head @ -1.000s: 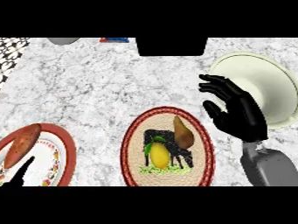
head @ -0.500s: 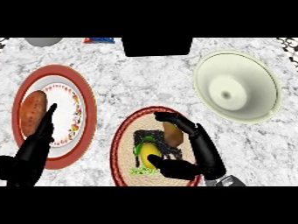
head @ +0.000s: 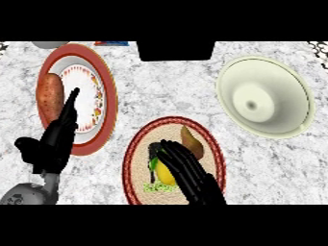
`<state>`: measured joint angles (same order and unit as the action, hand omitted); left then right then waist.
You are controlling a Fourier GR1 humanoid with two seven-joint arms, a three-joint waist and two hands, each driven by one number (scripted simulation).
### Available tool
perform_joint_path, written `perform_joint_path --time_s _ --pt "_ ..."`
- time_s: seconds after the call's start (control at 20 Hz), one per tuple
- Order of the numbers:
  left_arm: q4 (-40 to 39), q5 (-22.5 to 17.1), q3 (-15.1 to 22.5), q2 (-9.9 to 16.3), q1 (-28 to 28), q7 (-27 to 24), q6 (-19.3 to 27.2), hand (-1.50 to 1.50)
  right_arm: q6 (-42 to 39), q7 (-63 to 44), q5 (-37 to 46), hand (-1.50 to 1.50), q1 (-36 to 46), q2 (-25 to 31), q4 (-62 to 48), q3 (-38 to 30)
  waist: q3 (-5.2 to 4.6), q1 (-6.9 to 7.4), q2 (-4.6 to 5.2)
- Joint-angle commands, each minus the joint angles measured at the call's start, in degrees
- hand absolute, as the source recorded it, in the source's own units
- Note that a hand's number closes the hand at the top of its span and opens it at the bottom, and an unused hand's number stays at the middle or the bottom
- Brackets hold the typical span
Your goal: Pick the lemon from the placemat and place it in the bowl
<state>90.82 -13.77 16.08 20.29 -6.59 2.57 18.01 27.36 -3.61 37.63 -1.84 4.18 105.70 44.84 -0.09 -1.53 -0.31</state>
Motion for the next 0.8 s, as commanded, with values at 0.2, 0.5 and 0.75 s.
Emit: perform_joint_path --time_s 0.2,0.5,0.75 --pt "-1.93 2.82 1.44 -4.02 -1.09 -1.06 0.51 0.0 -13.51 -26.71 13.42 -1.5 3.89 -4.02 7.62 1.62 0.01 1.29 0.24" --pt "-4.58 3.18 0.46 -5.14 -2.44 -2.14 -0.73 0.0 -24.18 -39.84 9.47 -1.5 7.72 -4.1 7.68 -1.12 0.04 1.43 0.32" --pt "-4.77 3.66 -0.38 -6.15 -1.54 -2.58 -2.18 0.0 -27.08 -44.9 10.02 -1.5 6.55 -4.16 6.35 1.29 0.07 1.4 0.26"
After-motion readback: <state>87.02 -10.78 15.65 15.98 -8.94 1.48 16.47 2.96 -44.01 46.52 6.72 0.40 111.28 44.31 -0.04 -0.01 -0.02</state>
